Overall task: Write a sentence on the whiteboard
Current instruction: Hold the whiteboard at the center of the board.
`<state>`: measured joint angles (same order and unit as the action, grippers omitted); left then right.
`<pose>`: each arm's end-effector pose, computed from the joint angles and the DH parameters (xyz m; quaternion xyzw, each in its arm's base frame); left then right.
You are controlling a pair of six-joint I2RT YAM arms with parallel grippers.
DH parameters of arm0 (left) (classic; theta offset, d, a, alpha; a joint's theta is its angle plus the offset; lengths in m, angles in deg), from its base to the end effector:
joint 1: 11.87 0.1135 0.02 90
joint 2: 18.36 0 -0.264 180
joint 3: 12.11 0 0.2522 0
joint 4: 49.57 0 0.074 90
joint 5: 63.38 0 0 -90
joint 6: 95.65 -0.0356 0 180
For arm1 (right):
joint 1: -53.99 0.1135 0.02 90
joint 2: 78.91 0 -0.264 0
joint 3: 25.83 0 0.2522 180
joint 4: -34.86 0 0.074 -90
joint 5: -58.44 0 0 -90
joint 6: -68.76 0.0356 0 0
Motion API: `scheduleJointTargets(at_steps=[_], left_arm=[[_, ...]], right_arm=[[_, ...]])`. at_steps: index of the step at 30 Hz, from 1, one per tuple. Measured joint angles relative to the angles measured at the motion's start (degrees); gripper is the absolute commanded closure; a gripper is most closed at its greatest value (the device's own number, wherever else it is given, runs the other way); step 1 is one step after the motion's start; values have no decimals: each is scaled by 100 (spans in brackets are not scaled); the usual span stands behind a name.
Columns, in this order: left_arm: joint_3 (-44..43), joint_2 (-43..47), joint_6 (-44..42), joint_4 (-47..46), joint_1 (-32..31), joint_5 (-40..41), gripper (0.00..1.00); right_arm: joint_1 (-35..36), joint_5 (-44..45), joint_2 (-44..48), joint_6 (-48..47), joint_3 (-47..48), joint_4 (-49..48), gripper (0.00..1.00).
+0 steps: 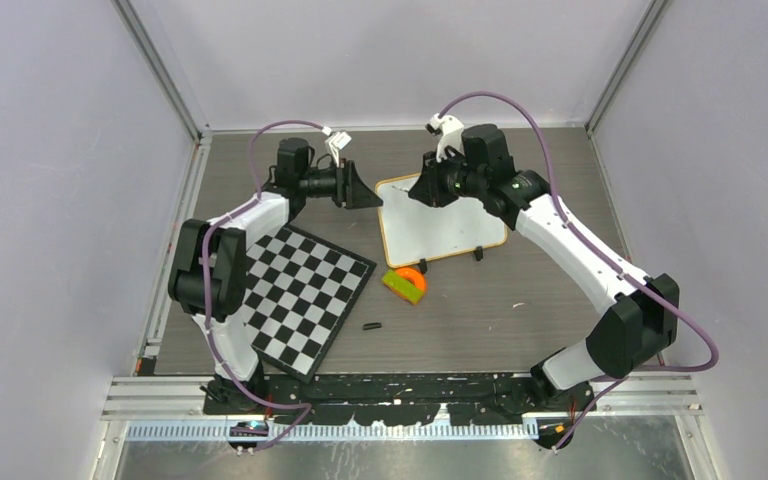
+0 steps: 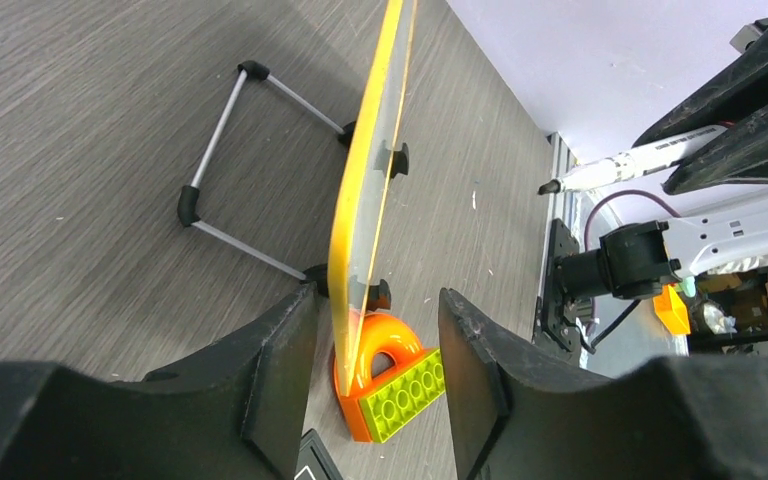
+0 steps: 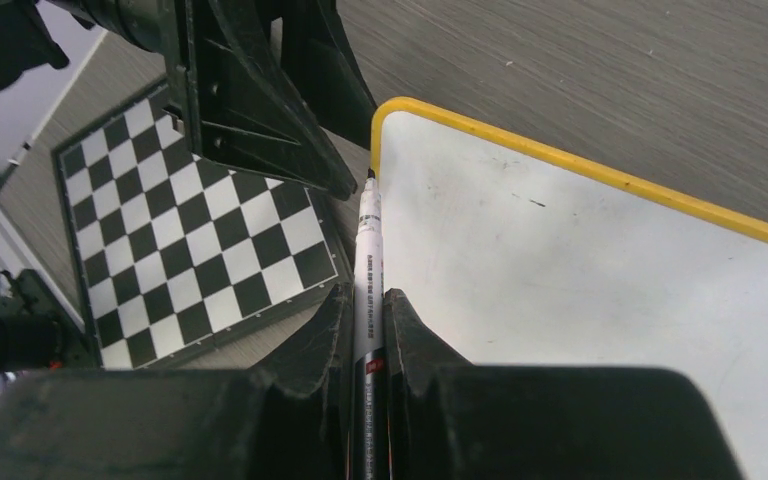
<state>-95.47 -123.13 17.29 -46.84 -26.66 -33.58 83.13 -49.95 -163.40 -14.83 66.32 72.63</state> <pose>0.3844 -0.1335 0.2392 0.2203 0.7437 -0.5504 0.3089 0.2896 0.1743 0.3558 -0.2468 0.8229 0.2823 0.4270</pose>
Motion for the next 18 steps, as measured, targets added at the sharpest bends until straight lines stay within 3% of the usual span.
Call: scheduleJointTargets(at_steps=[6,18], left_arm=[[-83,0,127,-199,-24,0,57],[-87,-2,238,-249,-24,17,72]], right_arm=[[-2,4,-44,254,120,85,100],[-7,-31,-26,-160,-256,57,100]])
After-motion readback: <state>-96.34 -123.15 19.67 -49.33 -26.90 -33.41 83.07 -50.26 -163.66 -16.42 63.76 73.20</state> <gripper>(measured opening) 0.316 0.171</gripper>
